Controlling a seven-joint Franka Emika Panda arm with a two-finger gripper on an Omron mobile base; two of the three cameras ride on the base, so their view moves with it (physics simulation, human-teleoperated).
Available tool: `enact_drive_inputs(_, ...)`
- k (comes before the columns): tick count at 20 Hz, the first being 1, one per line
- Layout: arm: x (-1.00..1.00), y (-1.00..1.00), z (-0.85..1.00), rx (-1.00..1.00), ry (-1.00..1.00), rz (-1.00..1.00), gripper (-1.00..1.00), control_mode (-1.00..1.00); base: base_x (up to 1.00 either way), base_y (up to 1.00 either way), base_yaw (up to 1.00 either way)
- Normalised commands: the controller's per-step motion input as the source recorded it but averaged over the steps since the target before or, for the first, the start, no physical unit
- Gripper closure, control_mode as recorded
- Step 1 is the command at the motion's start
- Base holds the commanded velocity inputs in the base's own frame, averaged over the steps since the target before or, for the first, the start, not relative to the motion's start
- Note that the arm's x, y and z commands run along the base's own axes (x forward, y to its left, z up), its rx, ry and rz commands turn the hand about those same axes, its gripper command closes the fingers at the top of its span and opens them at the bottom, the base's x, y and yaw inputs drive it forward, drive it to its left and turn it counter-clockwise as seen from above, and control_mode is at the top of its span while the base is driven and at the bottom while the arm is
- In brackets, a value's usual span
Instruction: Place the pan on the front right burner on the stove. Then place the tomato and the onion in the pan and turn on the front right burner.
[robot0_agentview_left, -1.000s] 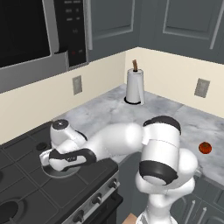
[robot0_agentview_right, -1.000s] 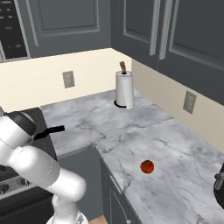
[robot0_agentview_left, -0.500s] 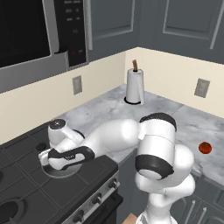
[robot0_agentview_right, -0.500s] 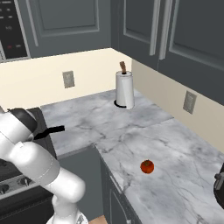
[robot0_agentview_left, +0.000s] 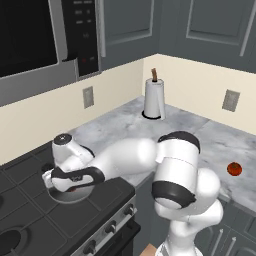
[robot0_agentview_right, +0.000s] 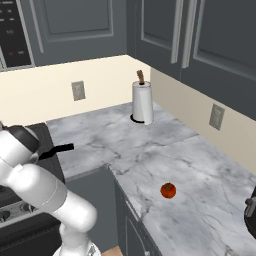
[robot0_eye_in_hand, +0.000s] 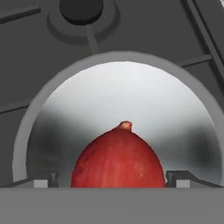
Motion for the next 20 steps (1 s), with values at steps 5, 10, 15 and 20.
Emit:
enact_drive_inputs(5, -0.04, -0.22, 0.53, 0.0, 0.0, 0.0, -1.0, -1.0, 0.0, 0.0, 0.0)
enact_drive_inputs(10, -0.1, -0.46, 0.38, 0.0, 0.0, -0.02, -1.0, -1.0, 0.0, 0.0, 0.0)
enact_drive_inputs(15, -0.27, -0.62, 0.18, 0.0, 0.0, -0.05, -1.0, -1.0, 0.0, 0.0, 0.0)
enact_drive_inputs(20, -0.34, -0.64, 0.07, 0.0, 0.0, -0.06, -1.0, -1.0, 0.0, 0.0, 0.0)
